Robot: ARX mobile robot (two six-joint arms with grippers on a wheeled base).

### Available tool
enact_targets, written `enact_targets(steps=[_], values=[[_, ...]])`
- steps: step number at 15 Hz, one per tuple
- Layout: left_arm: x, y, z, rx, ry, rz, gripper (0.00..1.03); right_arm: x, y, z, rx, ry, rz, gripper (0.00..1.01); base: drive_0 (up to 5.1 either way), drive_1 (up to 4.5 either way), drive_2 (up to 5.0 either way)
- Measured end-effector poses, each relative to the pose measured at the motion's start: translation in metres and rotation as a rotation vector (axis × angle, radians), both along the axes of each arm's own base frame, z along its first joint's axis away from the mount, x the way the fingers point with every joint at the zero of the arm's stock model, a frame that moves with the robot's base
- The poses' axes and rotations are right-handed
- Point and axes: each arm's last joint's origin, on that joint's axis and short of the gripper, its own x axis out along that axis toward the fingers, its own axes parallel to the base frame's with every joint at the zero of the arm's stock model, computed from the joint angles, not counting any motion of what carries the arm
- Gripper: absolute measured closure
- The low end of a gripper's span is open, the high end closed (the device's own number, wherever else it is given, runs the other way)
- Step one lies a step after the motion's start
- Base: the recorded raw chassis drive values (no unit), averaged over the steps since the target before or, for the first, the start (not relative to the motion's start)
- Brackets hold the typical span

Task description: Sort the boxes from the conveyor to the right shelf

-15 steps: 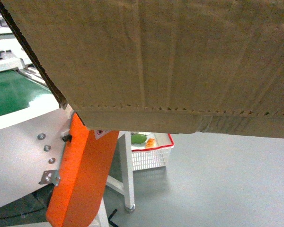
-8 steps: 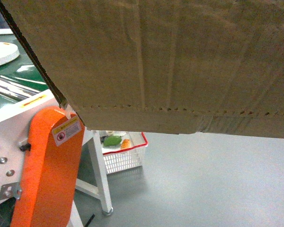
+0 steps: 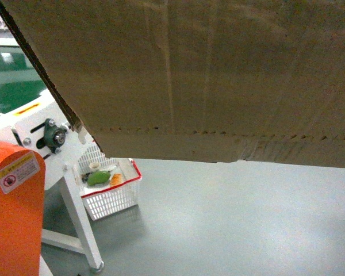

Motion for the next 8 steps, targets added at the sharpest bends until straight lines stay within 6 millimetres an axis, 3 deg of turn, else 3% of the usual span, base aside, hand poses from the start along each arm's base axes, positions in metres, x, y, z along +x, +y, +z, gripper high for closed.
enact_targets(steps=[8], values=[[0.0,0.0,0.0,0.0,0.0,0.0,1.01,0.0,0.0,0.0,0.0,0.0,0.0,0.99,-1.6,-1.58,-1.6]])
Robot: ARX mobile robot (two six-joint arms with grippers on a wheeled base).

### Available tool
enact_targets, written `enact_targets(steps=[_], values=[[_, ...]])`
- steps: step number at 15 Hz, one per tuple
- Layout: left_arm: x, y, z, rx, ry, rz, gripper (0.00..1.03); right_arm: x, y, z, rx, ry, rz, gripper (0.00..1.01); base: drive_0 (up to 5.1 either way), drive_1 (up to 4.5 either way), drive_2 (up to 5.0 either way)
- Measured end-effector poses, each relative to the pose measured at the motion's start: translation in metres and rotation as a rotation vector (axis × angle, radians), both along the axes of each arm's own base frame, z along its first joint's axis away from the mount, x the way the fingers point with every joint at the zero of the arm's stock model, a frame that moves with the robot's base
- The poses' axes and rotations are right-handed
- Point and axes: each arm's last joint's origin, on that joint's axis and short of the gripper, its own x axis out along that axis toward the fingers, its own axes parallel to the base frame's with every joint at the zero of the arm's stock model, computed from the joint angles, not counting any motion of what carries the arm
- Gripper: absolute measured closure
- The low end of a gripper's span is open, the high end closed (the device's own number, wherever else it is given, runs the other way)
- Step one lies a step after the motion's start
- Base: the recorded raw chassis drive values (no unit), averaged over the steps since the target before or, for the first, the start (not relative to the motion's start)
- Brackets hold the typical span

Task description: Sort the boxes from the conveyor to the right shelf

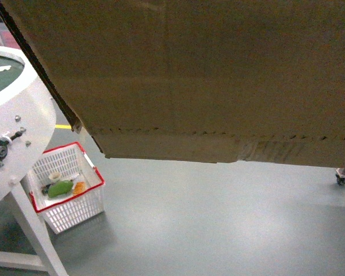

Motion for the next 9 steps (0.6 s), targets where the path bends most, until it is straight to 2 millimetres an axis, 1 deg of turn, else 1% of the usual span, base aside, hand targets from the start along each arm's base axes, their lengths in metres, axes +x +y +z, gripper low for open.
enact_targets(steps=[9], values=[[0.0,0.0,0.0,0.0,0.0,0.0,1.01,0.0,0.0,0.0001,0.0,-0.001,0.0,0.99,-1.7,-1.68,-1.7]])
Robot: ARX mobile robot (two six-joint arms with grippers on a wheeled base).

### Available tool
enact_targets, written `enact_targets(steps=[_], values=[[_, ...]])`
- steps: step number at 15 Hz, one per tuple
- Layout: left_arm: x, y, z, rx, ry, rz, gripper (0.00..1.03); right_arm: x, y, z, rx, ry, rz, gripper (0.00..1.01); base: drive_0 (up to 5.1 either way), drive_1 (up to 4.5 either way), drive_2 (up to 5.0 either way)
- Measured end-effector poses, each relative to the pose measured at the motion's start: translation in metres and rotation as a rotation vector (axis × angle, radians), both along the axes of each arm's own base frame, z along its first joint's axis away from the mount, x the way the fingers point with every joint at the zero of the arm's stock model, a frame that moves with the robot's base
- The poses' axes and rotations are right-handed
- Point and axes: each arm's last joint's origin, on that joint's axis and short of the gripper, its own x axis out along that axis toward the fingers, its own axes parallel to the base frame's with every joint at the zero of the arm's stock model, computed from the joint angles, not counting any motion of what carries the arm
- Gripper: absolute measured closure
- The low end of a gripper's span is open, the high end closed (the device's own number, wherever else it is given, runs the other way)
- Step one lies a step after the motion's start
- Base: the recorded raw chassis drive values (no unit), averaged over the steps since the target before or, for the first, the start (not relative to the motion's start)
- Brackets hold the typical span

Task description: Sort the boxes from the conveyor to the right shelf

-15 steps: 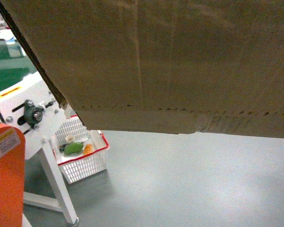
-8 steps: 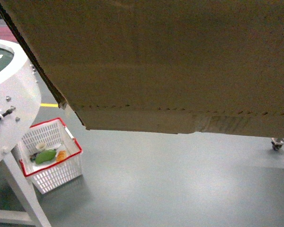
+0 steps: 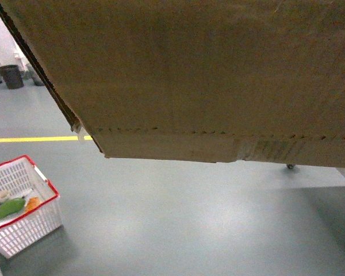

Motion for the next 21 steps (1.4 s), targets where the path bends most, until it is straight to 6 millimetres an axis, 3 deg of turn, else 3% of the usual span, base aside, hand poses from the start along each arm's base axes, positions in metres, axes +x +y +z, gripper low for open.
enact_targets(steps=[21], values=[[0.0,0.0,0.0,0.0,0.0,-0.001,1.01,0.0,-0.0001,-0.0001,0.0,0.001,0.0,0.99,-1.6,-1.6,-1.6]])
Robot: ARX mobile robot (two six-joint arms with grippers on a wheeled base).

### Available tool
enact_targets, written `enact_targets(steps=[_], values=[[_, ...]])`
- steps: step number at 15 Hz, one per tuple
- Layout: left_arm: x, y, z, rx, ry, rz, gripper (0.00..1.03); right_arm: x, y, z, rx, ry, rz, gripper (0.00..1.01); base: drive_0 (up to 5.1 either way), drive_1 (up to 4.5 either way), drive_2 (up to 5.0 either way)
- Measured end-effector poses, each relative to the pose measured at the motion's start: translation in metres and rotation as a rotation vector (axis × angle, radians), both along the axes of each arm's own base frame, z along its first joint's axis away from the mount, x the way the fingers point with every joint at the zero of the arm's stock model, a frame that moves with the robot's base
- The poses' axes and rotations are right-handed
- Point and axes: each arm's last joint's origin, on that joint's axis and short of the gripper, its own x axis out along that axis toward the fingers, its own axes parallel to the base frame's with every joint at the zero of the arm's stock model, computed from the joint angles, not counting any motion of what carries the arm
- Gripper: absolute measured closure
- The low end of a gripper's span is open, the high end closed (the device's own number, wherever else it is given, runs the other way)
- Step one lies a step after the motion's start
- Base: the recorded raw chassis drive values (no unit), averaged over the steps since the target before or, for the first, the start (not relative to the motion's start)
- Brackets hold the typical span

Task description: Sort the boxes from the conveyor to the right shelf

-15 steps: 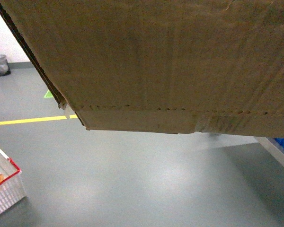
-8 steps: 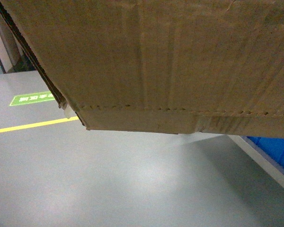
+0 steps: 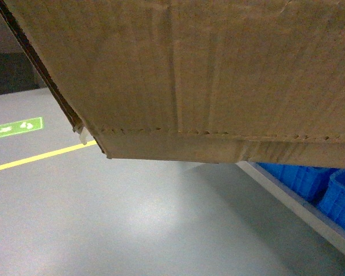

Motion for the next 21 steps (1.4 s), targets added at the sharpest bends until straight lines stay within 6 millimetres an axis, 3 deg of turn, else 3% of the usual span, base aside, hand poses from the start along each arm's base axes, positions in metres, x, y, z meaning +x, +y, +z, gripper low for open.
enact_targets(steps=[21], values=[[0.0,0.0,0.0,0.0,0.0,0.0,1.01,-0.0001,0.0001,0.0002,0.0,-0.001,0.0,0.99,-1.6,-1.6,-1.6]])
